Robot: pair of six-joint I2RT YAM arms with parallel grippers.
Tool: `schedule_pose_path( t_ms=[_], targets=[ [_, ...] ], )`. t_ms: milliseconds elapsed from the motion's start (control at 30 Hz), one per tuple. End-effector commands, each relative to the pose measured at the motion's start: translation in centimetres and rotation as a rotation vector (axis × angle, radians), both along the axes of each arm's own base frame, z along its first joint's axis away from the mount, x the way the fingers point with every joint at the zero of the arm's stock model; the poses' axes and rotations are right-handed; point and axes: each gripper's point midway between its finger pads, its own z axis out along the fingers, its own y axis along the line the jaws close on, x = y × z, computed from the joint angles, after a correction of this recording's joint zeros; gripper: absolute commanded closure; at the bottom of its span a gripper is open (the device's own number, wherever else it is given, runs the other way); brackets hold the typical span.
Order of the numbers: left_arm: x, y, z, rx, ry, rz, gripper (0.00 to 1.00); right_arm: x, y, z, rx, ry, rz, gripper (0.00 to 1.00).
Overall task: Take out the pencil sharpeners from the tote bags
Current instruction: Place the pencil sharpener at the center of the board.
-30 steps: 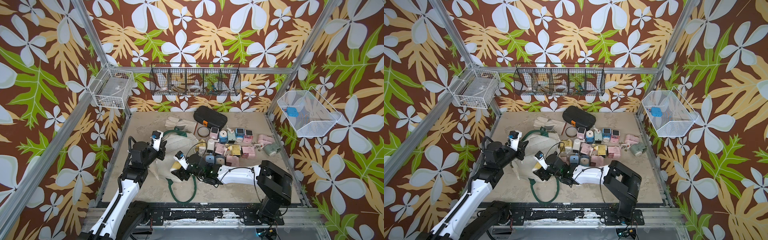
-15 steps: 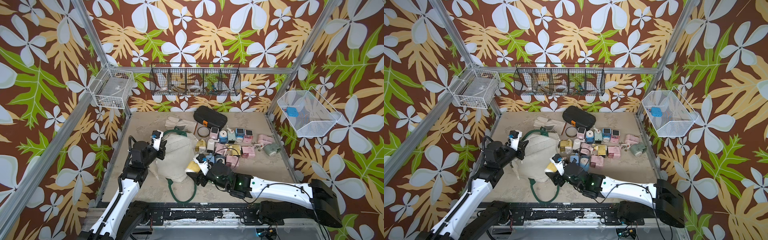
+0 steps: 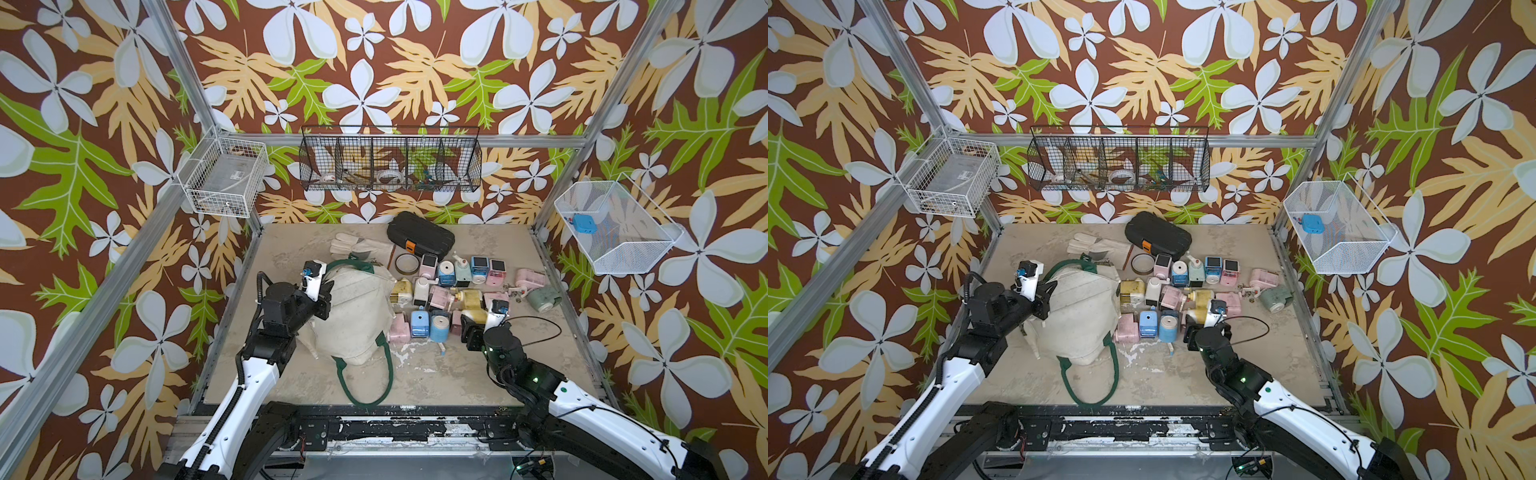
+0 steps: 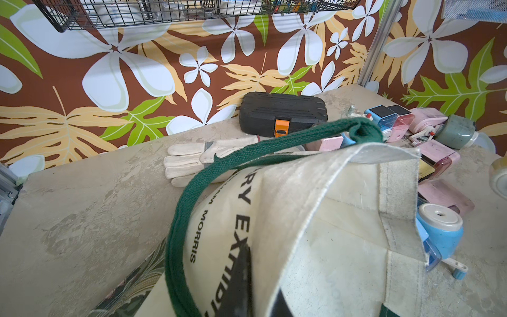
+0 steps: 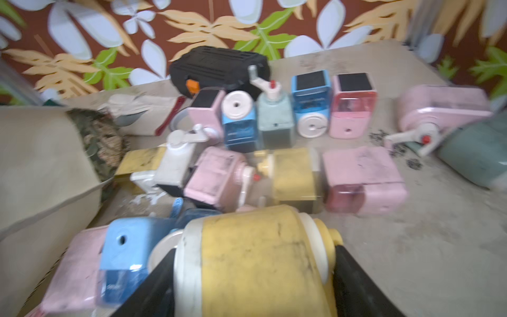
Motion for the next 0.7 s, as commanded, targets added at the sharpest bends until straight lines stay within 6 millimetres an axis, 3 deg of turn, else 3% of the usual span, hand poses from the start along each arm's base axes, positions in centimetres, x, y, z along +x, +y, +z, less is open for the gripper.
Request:
schedule_pose_path(
  t_ms=[0, 233, 667],
  targets=[
    [0.0, -0.4, 0.8, -0.020, -0.024, -0.018, 1.00, 0.1, -3.4, -0.2, 0.005, -0.030, -0.174, 0.48],
    [0.0, -0.3, 0.7, -0.019, -0.022, -0.015, 1.00, 0.8, -5.6, -3.1, -0.015, 0.042, -0.270, 0.47],
    [0.0, -0.3, 0.8, -0.019, -0.025, -0.015, 1.00, 1.9, -6.3, -5.0, -0.048, 0.125, -0.341, 0.43]
  ],
)
